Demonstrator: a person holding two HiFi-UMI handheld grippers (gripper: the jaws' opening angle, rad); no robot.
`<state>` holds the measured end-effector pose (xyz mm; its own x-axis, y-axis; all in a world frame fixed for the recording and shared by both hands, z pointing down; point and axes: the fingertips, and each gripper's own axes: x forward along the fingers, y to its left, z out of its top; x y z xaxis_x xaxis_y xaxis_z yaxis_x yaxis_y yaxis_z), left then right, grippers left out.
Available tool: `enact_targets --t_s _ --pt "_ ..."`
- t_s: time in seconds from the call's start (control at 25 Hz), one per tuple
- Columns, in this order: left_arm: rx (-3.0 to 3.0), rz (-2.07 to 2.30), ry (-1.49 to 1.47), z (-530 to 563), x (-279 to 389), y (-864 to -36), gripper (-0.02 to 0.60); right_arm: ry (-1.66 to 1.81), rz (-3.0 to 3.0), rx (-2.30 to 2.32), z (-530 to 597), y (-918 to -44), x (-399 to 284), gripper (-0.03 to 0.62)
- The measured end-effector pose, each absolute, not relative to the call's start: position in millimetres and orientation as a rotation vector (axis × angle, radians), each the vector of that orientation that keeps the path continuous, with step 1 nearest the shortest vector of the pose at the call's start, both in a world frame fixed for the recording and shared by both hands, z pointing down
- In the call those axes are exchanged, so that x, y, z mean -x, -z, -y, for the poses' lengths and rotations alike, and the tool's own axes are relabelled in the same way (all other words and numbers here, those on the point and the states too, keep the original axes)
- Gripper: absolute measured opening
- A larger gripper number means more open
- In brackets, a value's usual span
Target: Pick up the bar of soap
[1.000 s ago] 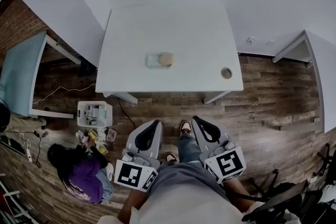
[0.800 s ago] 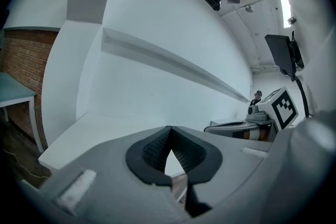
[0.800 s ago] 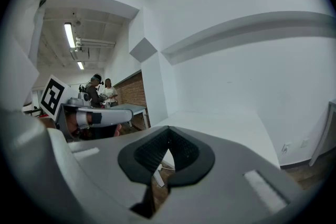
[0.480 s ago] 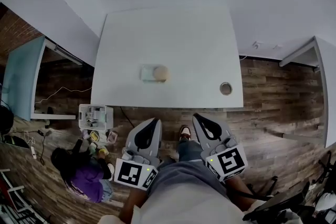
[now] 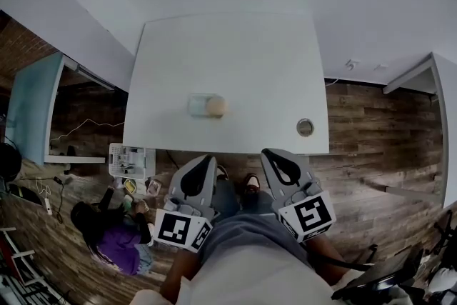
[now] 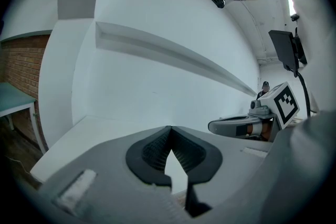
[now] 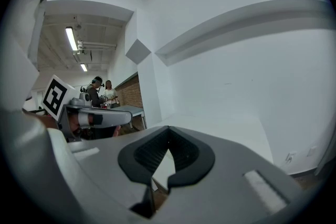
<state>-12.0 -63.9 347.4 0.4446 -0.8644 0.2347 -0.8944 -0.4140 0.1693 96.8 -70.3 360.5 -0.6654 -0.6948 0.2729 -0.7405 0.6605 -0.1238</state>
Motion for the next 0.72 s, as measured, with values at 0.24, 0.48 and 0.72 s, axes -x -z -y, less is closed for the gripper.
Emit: enact_targets --t_s 0.24,0.48,0.72 --pt "-2.408 1.532 -0.193 74 27 -370 0.002 -0.313 2.674 -1.145 81 -367 -87 0.003" --pt "-2.405 1.514 -0.244 103 42 -397 0.002 -0.335 2.642 -1.142 102 -381 -73 0.003" --pt "-2.384 1.468 -0.325 142 57 -432 0.002 -0.324 2.597 -1.112 125 -399 -52 0.003"
